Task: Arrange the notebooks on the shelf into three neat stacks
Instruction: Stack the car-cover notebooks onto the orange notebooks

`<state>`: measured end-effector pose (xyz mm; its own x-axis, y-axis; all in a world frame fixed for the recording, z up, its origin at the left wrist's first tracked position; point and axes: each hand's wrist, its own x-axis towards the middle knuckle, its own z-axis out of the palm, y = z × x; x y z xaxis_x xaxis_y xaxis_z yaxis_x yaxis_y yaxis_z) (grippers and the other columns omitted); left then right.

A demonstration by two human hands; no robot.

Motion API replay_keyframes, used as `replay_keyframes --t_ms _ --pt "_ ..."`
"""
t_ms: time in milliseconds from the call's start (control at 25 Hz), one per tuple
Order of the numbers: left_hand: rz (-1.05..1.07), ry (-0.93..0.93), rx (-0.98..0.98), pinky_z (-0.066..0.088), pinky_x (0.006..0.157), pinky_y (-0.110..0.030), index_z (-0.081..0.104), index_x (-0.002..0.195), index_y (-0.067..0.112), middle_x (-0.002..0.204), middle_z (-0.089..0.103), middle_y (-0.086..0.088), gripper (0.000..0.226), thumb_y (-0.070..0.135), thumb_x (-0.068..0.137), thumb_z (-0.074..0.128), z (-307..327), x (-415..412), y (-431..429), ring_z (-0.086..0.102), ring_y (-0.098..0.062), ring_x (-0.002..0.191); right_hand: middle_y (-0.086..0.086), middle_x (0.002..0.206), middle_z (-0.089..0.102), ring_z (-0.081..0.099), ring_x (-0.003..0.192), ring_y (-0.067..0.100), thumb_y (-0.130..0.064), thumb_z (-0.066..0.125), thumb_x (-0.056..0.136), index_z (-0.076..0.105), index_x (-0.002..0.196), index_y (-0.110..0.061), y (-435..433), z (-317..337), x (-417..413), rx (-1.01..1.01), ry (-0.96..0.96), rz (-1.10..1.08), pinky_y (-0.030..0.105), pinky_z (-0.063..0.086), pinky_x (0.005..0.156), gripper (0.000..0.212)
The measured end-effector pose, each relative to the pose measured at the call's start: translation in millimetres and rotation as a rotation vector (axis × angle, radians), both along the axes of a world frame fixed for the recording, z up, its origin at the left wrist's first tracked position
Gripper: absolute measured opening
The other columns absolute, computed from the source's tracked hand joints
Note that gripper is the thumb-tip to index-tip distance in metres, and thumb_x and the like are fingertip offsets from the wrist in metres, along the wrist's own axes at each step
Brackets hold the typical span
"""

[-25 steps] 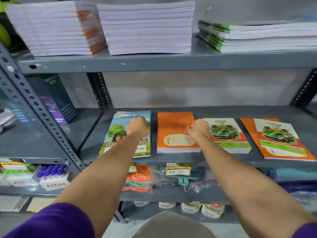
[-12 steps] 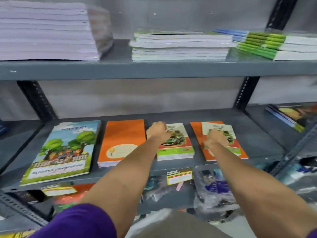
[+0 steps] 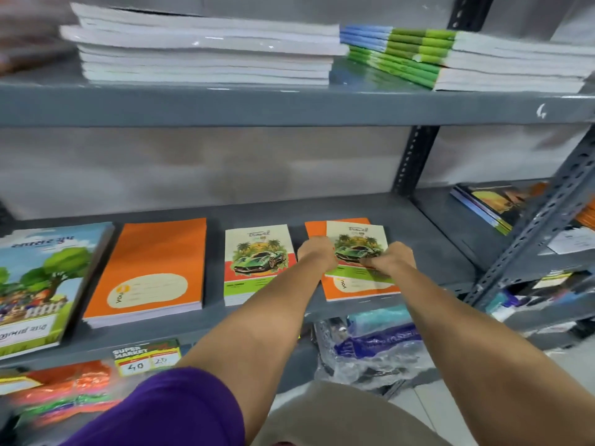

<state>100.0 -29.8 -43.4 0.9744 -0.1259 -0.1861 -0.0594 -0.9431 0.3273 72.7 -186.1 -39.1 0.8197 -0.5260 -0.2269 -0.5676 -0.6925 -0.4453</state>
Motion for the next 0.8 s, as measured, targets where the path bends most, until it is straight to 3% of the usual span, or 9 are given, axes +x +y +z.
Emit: replay_keyframes --t_ms 120,240,400,480,680,800 --pt "0.100 0.027 -0.117 0.047 0.068 -0.033 0.062 0.112 0.003 0.112 0.066 -0.013 0.029 0.021 0.089 0.057 0 -1 -8 0.064 -0.030 0.099 0.014 0.109 0.068 0.065 0.100 0.030 -0.047 0.084 0.064 0.067 0.103 -0.005 -2 -5 1 0.035 -0.027 -0.038 0.034 0.055 0.079 0.060" --pt "0.199 0.082 -0.263 0.048 0.072 -0.034 0.061 0.113 0.002 0.114 0.065 -0.015 0.032 0.023 0.092 0.052 3 0 -6 0.064 -0.031 0.100 0.014 0.110 0.067 0.064 0.101 0.031 -0.049 0.080 0.068 0.067 0.102 -0.005 -7 -7 3 0.072 -0.050 -0.069 0.037 0.056 0.083 0.057" --pt "0.253 0.009 -0.376 0.051 0.077 -0.035 0.061 0.108 0.003 0.113 0.065 -0.017 0.034 0.031 0.096 0.047 16 -3 5 0.063 -0.032 0.099 0.015 0.103 0.069 0.066 0.098 0.032 -0.048 0.077 0.071 0.062 0.085 -0.008 -2 -2 1 0.181 -0.124 -0.073 0.033 0.052 0.073 0.046" --pt "0.274 -0.036 -0.384 0.052 0.080 -0.036 0.062 0.106 0.004 0.109 0.066 -0.015 0.033 0.032 0.095 0.046 24 -4 24 0.063 -0.032 0.098 0.014 0.099 0.070 0.066 0.096 0.032 -0.047 0.076 0.073 0.059 0.080 -0.010 15 2 0 0.229 -0.184 -0.032 0.030 0.048 0.068 0.042" --pt "0.410 -0.116 -0.333 0.048 0.062 -0.029 0.065 0.092 0.011 0.094 0.070 -0.008 0.028 0.035 0.091 0.050 25 -20 98 0.063 -0.024 0.077 0.007 0.080 0.067 0.066 0.085 0.026 -0.045 0.077 0.074 0.059 0.070 -0.009 79 14 4 0.245 -0.256 0.123 0.025 0.040 0.054 0.041" --pt "0.508 -0.200 -0.172 0.046 0.067 -0.030 0.066 0.102 0.012 0.098 0.068 -0.007 0.033 0.038 0.086 0.053 19 -40 137 0.065 -0.028 0.089 0.006 0.085 0.062 0.063 0.087 0.024 -0.045 0.081 0.071 0.048 0.065 -0.013 119 13 -2 0.252 -0.248 0.200 0.025 0.040 0.056 0.047"
